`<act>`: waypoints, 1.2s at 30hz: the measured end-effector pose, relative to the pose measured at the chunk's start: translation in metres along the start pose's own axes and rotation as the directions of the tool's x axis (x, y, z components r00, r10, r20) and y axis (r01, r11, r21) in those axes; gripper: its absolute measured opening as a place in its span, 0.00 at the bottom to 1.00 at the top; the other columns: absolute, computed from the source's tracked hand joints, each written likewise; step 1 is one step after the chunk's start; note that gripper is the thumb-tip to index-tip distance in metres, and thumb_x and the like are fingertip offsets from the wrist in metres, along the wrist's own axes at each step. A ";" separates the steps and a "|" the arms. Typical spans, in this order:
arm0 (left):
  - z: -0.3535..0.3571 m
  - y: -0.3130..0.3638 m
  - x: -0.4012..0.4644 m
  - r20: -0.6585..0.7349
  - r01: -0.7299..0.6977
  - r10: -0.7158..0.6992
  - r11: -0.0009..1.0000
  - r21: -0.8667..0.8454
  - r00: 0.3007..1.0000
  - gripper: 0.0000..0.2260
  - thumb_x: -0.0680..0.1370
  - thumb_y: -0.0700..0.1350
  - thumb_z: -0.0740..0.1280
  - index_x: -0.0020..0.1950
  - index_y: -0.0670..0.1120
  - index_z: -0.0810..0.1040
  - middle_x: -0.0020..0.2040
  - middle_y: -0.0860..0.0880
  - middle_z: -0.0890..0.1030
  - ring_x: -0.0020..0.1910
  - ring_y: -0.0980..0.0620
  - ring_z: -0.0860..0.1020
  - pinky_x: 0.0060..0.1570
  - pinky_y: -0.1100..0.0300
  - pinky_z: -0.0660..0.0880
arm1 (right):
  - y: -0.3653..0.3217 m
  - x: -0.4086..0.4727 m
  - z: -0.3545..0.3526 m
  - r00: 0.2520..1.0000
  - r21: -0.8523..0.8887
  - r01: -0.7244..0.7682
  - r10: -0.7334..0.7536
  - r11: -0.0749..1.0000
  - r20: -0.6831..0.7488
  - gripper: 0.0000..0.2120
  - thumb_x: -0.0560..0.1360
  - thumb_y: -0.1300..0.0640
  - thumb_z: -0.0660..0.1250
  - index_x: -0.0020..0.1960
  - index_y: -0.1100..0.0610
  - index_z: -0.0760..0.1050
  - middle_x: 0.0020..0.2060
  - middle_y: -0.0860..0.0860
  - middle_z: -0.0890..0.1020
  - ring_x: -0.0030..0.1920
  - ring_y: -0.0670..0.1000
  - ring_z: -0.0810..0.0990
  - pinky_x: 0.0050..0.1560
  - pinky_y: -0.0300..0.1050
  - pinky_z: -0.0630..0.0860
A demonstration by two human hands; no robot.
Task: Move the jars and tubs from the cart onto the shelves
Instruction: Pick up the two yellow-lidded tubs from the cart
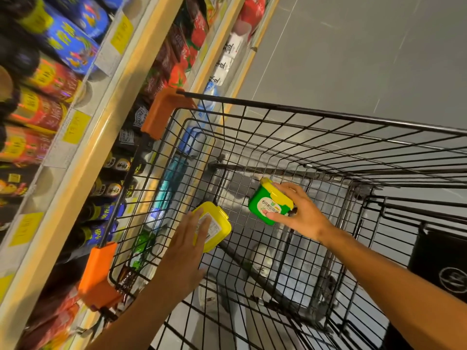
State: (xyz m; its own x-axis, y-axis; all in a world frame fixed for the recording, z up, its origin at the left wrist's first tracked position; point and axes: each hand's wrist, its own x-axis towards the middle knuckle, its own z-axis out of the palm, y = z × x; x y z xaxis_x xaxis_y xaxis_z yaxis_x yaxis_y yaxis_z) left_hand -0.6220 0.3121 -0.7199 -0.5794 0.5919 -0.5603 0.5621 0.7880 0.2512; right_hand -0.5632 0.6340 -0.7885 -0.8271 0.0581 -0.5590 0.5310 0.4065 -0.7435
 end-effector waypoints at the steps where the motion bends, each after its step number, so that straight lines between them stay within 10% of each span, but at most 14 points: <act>1: 0.001 0.000 0.002 -0.018 -0.010 0.010 1.000 0.024 1.000 0.59 0.58 0.51 0.84 0.81 0.44 0.53 0.81 0.42 0.51 0.79 0.37 0.54 0.68 0.46 0.63 | 0.001 -0.001 0.001 1.000 -0.025 0.005 -0.005 1.000 -0.010 0.40 0.67 0.33 0.72 0.76 0.35 0.60 0.72 0.45 0.62 0.70 0.45 0.67 0.70 0.51 0.73; 9: 0.016 0.004 0.018 -0.027 0.050 -0.046 0.990 0.135 0.999 0.68 0.50 0.55 0.85 0.81 0.43 0.51 0.81 0.39 0.52 0.78 0.33 0.57 0.69 0.38 0.69 | -0.005 -0.021 0.031 0.969 -0.052 0.010 -0.022 0.999 -0.244 0.49 0.69 0.36 0.74 0.80 0.44 0.49 0.78 0.46 0.59 0.76 0.48 0.62 0.72 0.52 0.66; 18: 0.025 -0.013 0.040 -0.225 -0.072 0.048 0.993 -0.097 0.973 0.52 0.62 0.27 0.76 0.81 0.48 0.56 0.80 0.45 0.56 0.73 0.42 0.65 0.63 0.48 0.76 | 0.002 -0.014 0.052 0.922 -0.042 0.094 -0.103 0.995 -0.373 0.46 0.66 0.51 0.82 0.74 0.41 0.58 0.66 0.38 0.65 0.67 0.36 0.63 0.66 0.35 0.63; 28: -0.019 -0.017 0.088 -0.101 -0.074 0.049 0.963 -0.257 0.994 0.46 0.69 0.67 0.72 0.80 0.48 0.58 0.78 0.53 0.60 0.75 0.51 0.60 0.70 0.51 0.68 | 0.002 -0.018 0.048 0.930 -0.029 0.087 -0.091 0.996 -0.356 0.45 0.64 0.57 0.81 0.73 0.44 0.60 0.66 0.41 0.68 0.66 0.43 0.70 0.63 0.40 0.72; 36: -0.010 -0.013 0.099 -0.096 -0.102 0.066 0.895 -0.435 0.993 0.42 0.68 0.62 0.76 0.75 0.58 0.58 0.74 0.55 0.62 0.71 0.60 0.59 0.69 0.56 0.67 | 0.008 -0.026 0.035 0.962 -0.039 0.043 -0.052 0.998 -0.270 0.47 0.64 0.59 0.81 0.74 0.45 0.59 0.70 0.44 0.66 0.70 0.46 0.69 0.67 0.46 0.73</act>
State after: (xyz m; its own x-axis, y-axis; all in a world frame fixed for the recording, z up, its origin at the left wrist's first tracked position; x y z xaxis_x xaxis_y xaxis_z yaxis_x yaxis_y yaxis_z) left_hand -0.6928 0.3619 -0.7713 -0.5947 0.6565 -0.4640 0.3050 0.7183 0.6253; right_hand -0.5311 0.6041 -0.7926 -0.8725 0.2805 -0.4000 0.4874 0.4437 -0.7520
